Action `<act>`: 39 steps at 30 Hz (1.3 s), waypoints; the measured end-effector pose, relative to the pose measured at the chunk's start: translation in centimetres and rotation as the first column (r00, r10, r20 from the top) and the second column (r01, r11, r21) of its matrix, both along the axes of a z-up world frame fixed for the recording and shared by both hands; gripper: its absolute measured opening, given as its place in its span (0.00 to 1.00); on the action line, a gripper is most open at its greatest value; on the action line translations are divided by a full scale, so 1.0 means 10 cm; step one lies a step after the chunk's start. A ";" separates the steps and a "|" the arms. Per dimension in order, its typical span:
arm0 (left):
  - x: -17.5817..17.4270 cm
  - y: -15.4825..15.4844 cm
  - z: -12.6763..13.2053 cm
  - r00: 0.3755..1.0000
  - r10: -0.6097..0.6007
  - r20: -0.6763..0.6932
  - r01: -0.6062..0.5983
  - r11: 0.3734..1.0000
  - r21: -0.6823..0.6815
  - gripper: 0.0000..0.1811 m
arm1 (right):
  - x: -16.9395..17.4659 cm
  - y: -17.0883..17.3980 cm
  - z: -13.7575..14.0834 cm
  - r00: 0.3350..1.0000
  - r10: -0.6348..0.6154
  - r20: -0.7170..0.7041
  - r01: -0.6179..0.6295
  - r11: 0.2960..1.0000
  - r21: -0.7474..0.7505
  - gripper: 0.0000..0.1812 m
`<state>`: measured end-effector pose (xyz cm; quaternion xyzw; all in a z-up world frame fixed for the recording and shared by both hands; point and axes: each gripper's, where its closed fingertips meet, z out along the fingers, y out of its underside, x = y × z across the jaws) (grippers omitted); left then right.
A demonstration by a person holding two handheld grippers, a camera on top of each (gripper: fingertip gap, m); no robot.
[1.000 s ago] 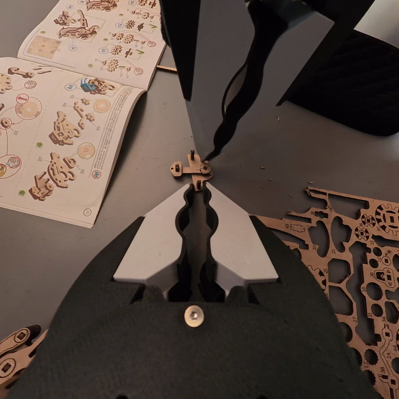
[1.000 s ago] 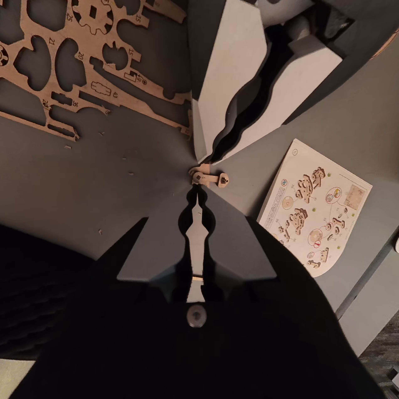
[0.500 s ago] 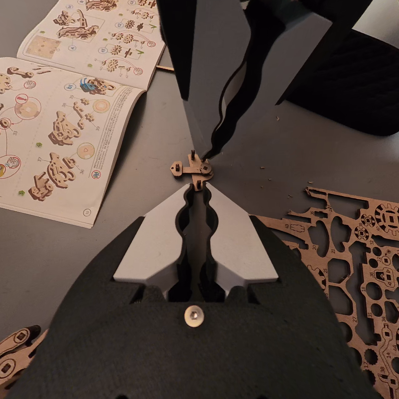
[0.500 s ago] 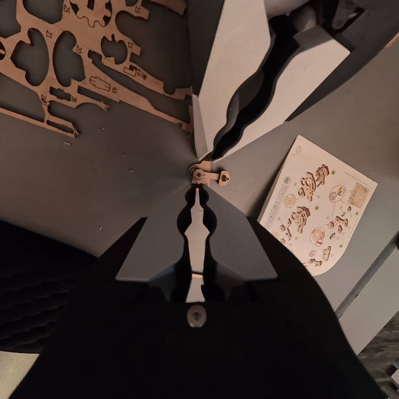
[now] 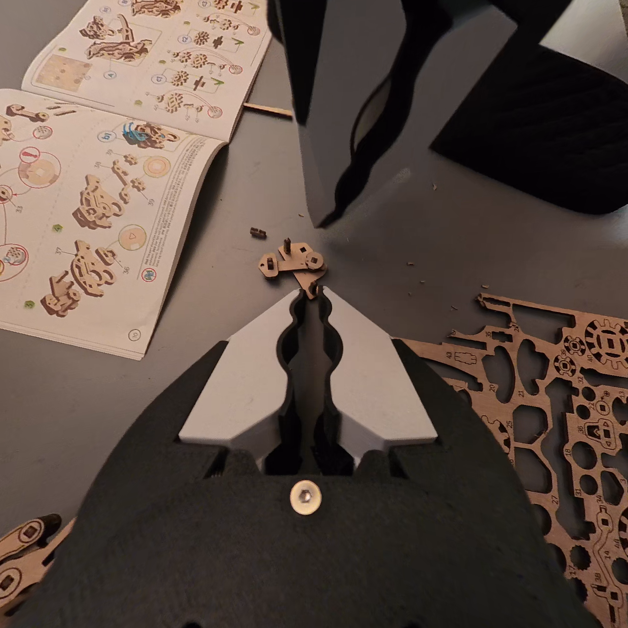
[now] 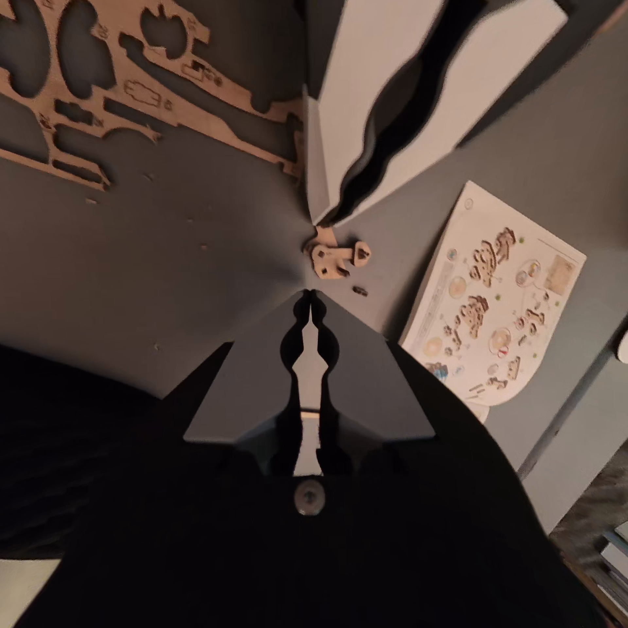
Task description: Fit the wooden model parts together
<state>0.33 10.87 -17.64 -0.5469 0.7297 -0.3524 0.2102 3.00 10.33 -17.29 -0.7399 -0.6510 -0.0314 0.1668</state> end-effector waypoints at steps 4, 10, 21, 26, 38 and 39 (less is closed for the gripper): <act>-0.03 -0.01 0.00 1.000 -0.011 -0.011 0.011 1.000 -0.017 0.03 | 0.17 0.22 0.05 0.995 -0.074 -0.067 0.079 0.994 0.071 0.03; -0.08 -0.01 0.00 0.999 -0.036 -0.014 0.035 0.999 -0.025 0.03 | 0.08 0.30 0.00 0.981 0.162 -0.107 -0.153 0.984 0.089 0.05; -0.02 0.08 0.10 0.999 0.025 0.043 -0.024 1.000 -0.015 0.15 | 0.10 0.30 -0.08 0.973 0.155 -0.174 -0.176 0.977 -0.116 0.00; 0.04 0.17 0.33 0.982 0.066 0.174 -0.073 0.997 0.033 0.10 | -0.05 0.26 0.23 0.925 0.003 -0.381 -0.018 0.999 -0.036 0.00; 0.05 -0.12 0.63 0.950 -0.030 0.311 0.036 0.999 -0.013 0.10 | -0.27 -0.08 0.52 0.899 0.002 -0.438 0.027 0.998 0.062 0.00; 0.04 -0.16 0.62 0.952 -0.044 0.302 0.060 0.997 -0.043 0.10 | -0.28 -0.09 0.53 0.899 0.017 -0.438 0.015 0.997 0.071 0.00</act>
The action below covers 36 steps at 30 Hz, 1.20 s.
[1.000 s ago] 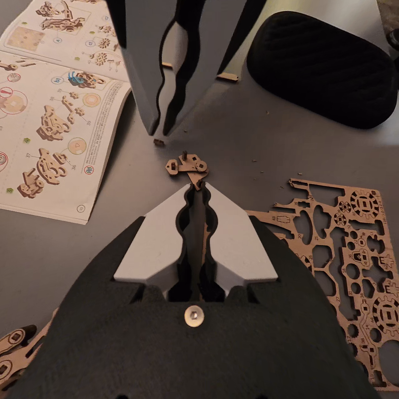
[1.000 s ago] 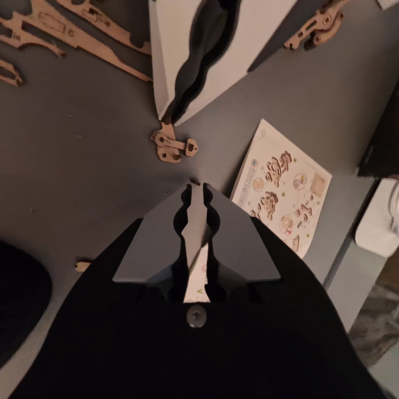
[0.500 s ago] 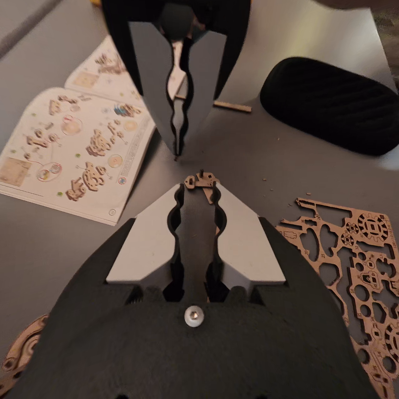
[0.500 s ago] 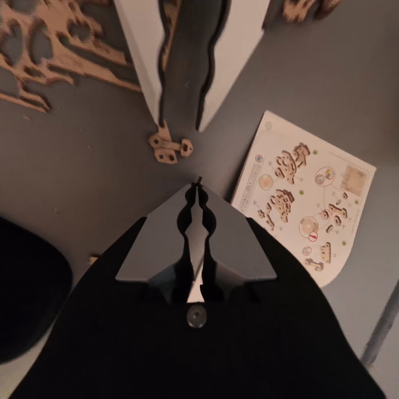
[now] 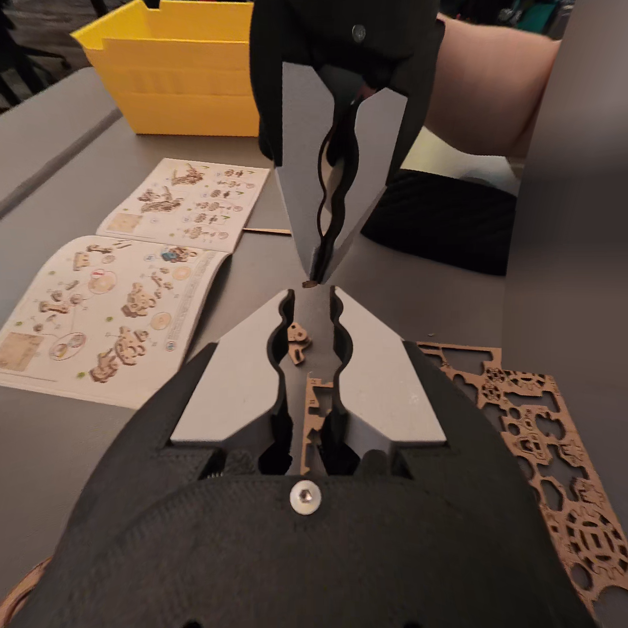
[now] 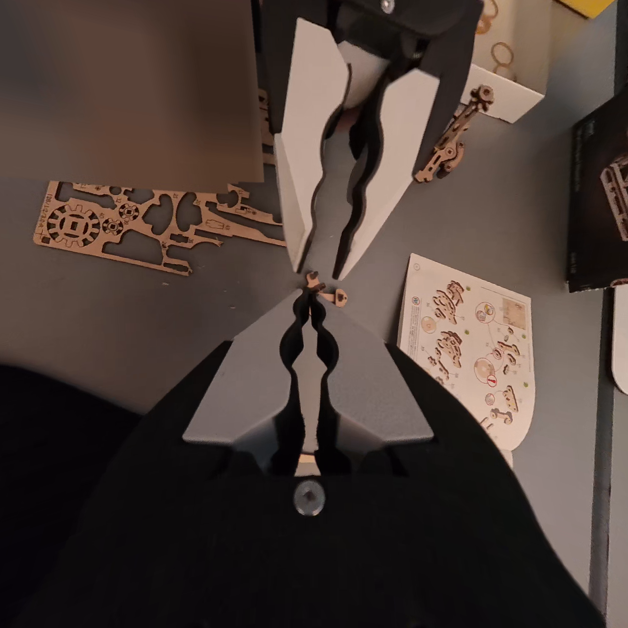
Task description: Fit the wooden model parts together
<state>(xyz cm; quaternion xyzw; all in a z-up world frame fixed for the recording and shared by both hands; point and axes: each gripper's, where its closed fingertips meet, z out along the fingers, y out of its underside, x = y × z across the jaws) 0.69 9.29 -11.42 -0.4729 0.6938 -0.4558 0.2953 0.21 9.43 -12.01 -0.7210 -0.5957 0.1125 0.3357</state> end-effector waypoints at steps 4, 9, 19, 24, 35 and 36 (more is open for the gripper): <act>-0.04 -0.07 0.04 0.998 -0.059 -0.014 0.057 0.991 -0.124 0.08 | -0.08 -0.10 0.02 0.998 0.069 -0.011 -0.069 0.997 0.017 0.00; -0.09 -0.13 0.05 0.990 -0.125 -0.067 0.098 0.944 -0.317 0.03 | -0.14 -0.18 0.02 0.991 0.130 0.005 -0.131 0.991 0.036 0.00; -0.10 -0.14 0.07 0.985 -0.143 -0.096 0.092 0.907 -0.411 0.04 | -0.18 -0.18 0.05 0.987 0.158 0.022 -0.159 0.985 0.066 0.00; -0.11 -0.16 0.05 0.982 -0.156 -0.105 0.101 0.908 -0.407 0.00 | -0.17 -0.17 0.04 0.987 0.154 0.034 -0.156 0.985 0.070 0.00; -0.11 -0.19 -0.01 0.977 -0.170 -0.131 0.102 0.904 -0.415 0.02 | -0.16 -0.15 0.02 0.989 0.148 0.026 -0.149 0.986 0.072 0.00; -0.11 -0.19 -0.02 0.977 -0.167 -0.134 0.100 0.909 -0.404 0.00 | -0.15 -0.14 0.02 0.989 0.142 0.029 -0.144 0.987 0.074 0.00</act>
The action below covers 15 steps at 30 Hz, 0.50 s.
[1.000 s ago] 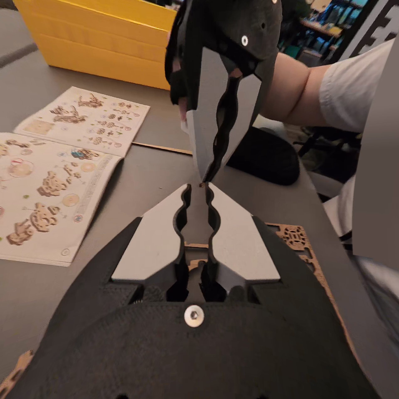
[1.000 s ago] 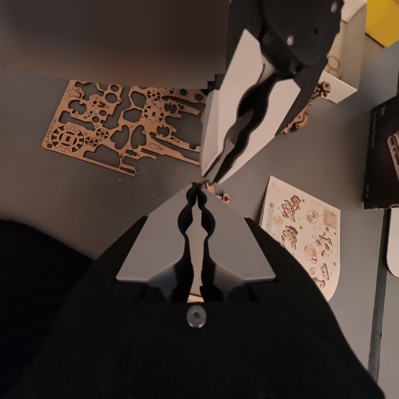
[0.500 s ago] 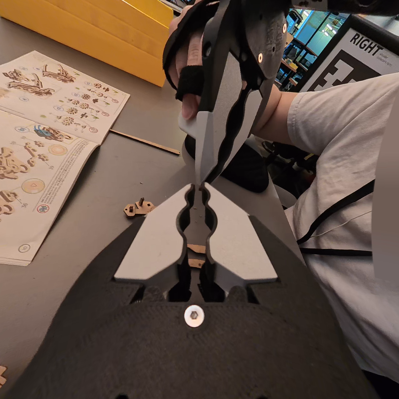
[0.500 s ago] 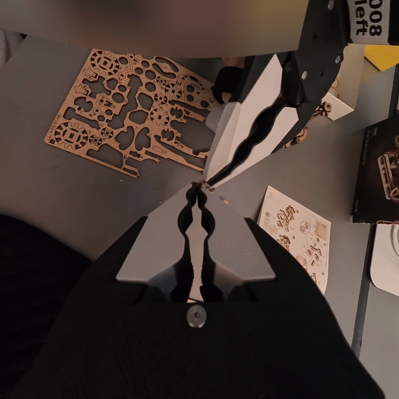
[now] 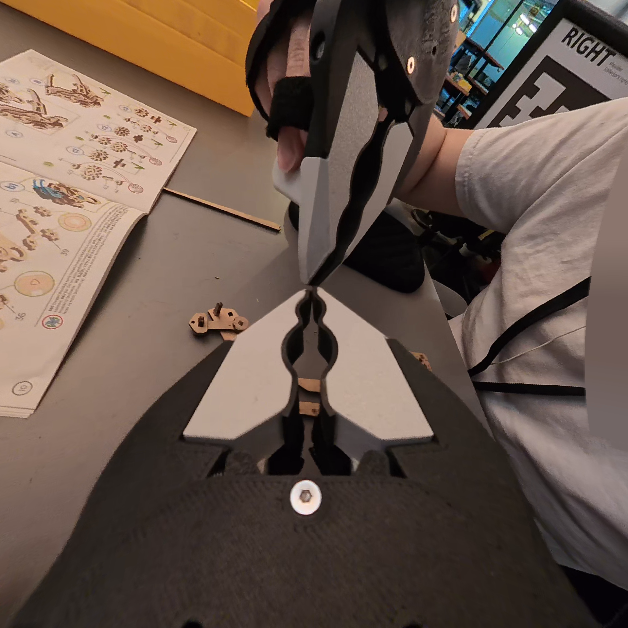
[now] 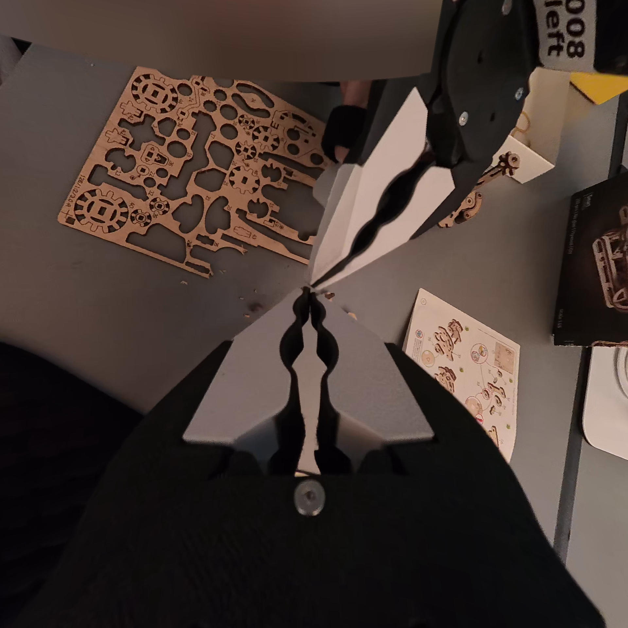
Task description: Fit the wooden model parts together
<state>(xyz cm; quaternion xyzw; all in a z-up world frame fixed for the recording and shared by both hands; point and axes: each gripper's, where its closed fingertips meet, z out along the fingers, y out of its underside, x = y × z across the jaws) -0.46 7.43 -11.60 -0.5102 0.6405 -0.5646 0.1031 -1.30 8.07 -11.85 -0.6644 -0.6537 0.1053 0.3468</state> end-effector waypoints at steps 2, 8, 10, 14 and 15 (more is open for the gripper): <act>0.00 0.04 -0.01 1.000 0.016 0.006 -0.016 1.000 0.025 0.00 | 0.04 0.03 -0.02 1.000 -0.030 0.004 0.030 1.000 0.000 0.00; 0.04 0.17 0.03 0.996 0.082 0.026 -0.081 0.997 -0.012 0.03 | 0.20 -0.15 -0.26 0.953 -0.282 -0.112 0.251 0.940 -0.231 0.07; 0.05 0.17 0.03 0.996 0.082 0.031 -0.082 0.997 0.002 0.03 | 0.02 -0.35 -0.24 0.923 -0.312 -0.225 0.234 0.919 -0.316 0.07; 0.06 0.12 -0.02 0.998 0.064 0.025 -0.065 0.997 0.050 0.03 | -0.05 -0.49 -0.49 0.925 -0.354 -0.139 0.306 0.909 -0.284 0.07; 0.06 0.11 -0.03 0.998 0.061 0.024 -0.062 0.996 0.060 0.03 | -0.05 -0.49 -0.54 0.925 -0.360 -0.123 0.315 0.907 -0.279 0.06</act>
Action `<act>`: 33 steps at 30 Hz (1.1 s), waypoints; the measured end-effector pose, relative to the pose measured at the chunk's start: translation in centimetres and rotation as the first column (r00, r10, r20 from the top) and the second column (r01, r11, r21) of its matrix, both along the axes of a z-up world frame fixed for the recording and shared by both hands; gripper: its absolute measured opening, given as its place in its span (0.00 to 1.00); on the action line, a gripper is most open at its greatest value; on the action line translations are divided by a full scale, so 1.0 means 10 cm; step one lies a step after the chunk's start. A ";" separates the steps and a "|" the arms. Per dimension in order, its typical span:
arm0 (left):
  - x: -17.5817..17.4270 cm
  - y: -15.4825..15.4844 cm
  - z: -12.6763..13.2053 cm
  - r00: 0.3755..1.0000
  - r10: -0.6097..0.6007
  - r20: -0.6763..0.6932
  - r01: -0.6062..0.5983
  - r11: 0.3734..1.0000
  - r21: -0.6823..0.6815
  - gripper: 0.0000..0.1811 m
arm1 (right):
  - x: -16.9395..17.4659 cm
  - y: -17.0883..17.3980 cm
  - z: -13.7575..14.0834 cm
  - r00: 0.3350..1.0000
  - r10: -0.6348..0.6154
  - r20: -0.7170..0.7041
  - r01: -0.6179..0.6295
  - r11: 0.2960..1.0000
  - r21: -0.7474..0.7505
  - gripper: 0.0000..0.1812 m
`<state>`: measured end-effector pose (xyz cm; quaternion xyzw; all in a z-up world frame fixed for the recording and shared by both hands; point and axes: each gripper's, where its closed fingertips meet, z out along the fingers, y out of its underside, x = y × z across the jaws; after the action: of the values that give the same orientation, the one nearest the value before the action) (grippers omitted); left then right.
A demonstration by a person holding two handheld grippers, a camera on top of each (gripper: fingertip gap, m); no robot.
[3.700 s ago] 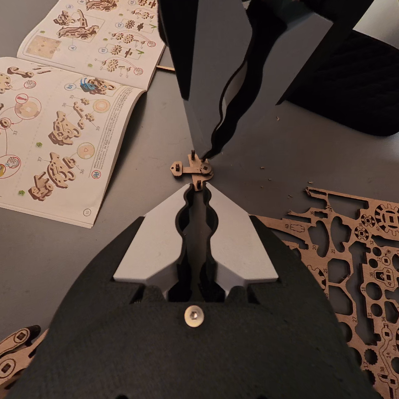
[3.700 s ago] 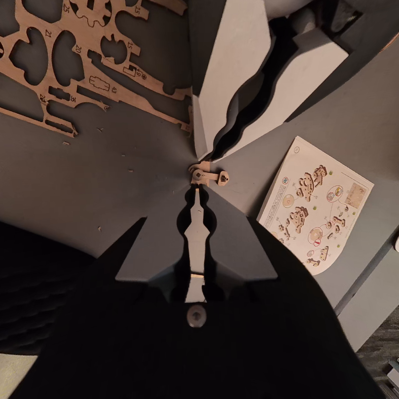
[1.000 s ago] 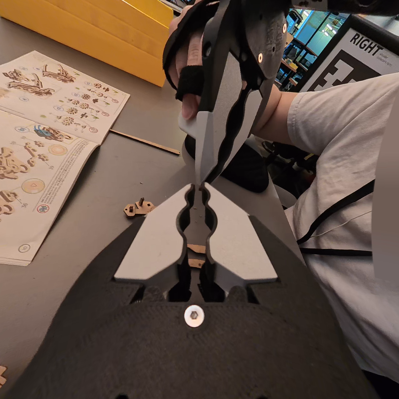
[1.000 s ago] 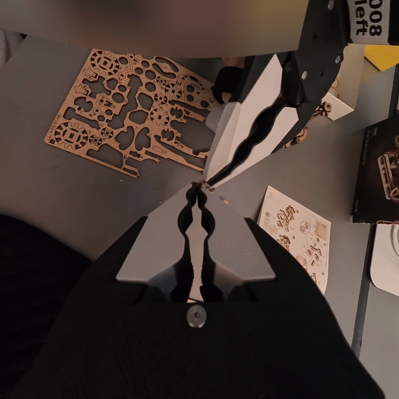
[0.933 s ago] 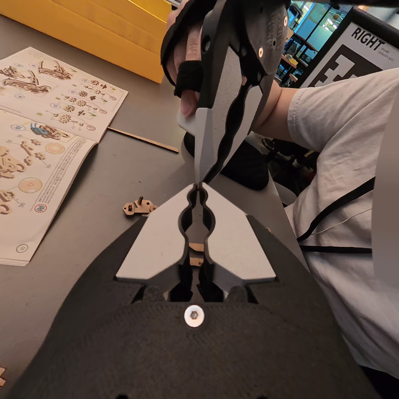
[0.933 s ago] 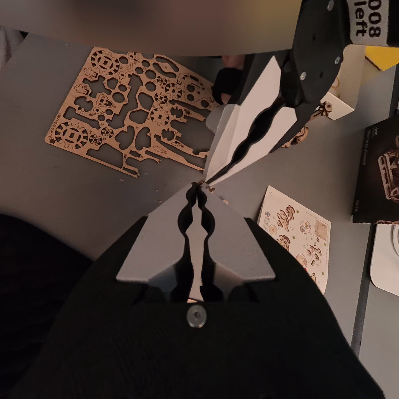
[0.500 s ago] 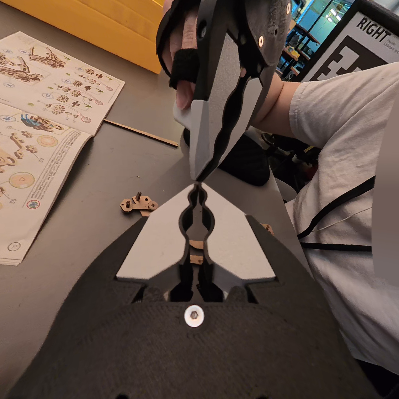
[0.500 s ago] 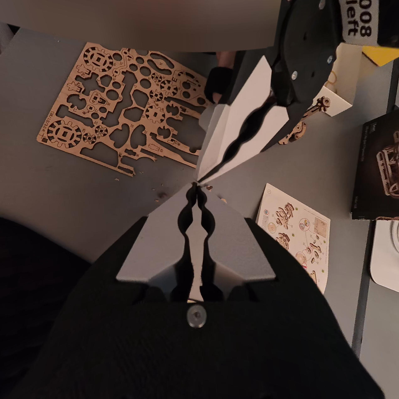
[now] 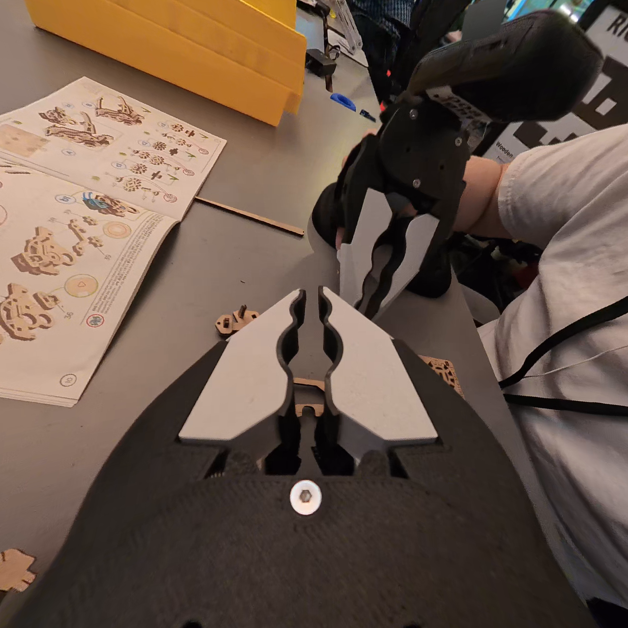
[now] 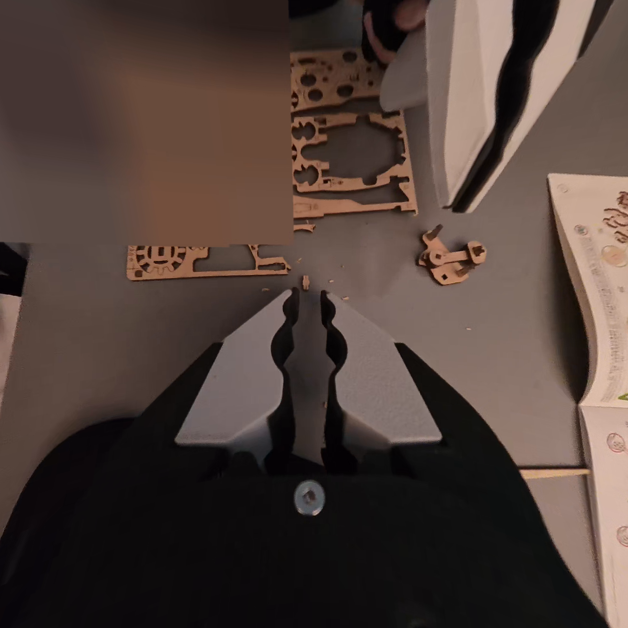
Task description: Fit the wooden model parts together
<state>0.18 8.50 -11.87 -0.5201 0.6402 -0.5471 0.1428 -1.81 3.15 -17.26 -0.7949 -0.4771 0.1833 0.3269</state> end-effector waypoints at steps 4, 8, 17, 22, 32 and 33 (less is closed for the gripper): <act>-0.01 -0.01 -0.02 1.000 0.006 0.003 -0.006 0.999 0.037 0.02 | -0.03 0.00 -0.01 1.000 -0.007 -0.022 0.006 0.999 -0.043 0.05; -0.01 0.01 -0.01 1.000 0.011 0.007 -0.012 0.999 0.042 0.02 | -0.05 0.00 -0.05 1.000 0.011 0.020 -0.011 1.000 -0.019 0.02; -0.02 -0.05 -0.07 0.998 0.003 -0.070 -0.006 0.999 -0.039 0.08 | 0.13 0.24 0.33 0.984 -0.049 0.174 -0.021 0.925 0.380 0.00; -0.02 -0.22 -0.03 0.995 -0.045 -0.087 0.035 0.993 -0.115 0.08 | 0.20 0.27 0.53 0.967 -0.079 0.244 -0.059 0.857 0.513 0.00; 0.00 -0.26 0.01 0.993 -0.045 -0.110 0.021 0.977 -0.211 0.06 | 0.15 0.32 0.54 0.952 -0.083 0.296 -0.103 0.821 0.562 0.00; 0.00 -0.26 -0.01 0.993 -0.040 -0.112 0.018 0.981 -0.195 0.06 | 0.15 0.33 0.55 0.951 -0.084 0.296 -0.105 0.815 0.570 0.00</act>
<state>0.15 5.95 -11.95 -0.5527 0.5988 -0.5778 0.0464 -0.31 6.41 -11.75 -0.6736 -0.5595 -0.0948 0.4736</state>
